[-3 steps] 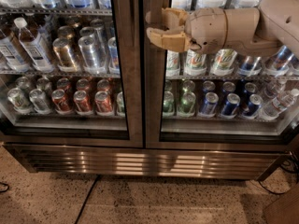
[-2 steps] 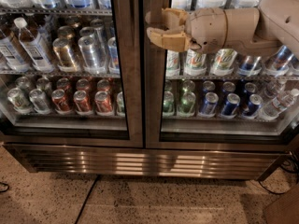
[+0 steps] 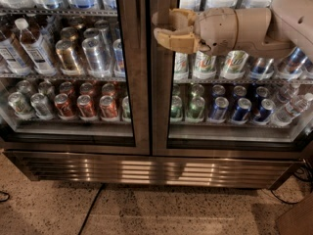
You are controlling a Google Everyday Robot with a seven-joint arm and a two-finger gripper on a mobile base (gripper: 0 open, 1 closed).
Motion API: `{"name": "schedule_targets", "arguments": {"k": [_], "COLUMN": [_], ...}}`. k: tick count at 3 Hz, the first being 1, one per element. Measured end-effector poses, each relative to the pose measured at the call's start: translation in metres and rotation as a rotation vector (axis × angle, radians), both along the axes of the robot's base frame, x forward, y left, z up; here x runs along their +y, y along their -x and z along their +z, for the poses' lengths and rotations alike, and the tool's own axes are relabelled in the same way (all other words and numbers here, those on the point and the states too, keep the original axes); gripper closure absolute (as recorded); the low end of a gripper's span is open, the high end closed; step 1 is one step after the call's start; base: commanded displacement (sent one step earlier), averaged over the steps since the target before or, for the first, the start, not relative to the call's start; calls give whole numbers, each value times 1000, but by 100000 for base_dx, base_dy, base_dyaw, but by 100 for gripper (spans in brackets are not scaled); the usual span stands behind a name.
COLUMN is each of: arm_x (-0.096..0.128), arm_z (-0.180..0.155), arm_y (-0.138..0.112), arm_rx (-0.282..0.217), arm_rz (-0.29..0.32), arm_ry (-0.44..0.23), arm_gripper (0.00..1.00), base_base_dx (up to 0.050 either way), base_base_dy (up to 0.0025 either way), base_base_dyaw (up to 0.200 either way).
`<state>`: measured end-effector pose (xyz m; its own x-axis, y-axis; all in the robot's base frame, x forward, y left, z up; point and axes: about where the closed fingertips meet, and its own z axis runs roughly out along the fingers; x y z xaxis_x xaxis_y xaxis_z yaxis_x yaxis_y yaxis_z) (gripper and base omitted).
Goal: Open right fridge door
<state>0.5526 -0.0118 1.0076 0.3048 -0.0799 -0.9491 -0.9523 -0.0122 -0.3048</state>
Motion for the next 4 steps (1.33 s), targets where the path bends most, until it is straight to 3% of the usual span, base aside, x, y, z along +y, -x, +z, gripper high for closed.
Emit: {"name": "schedule_targets", "arguments": {"k": [4], "arm_x": [0], "arm_z": [1], "arm_y": [-5], "arm_rx": [0], "arm_rz": [0], "arm_ry": [-1], "arm_gripper": [100], "base_base_dx": [0], "base_base_dy": [0], "base_base_dyaw": [0]}}
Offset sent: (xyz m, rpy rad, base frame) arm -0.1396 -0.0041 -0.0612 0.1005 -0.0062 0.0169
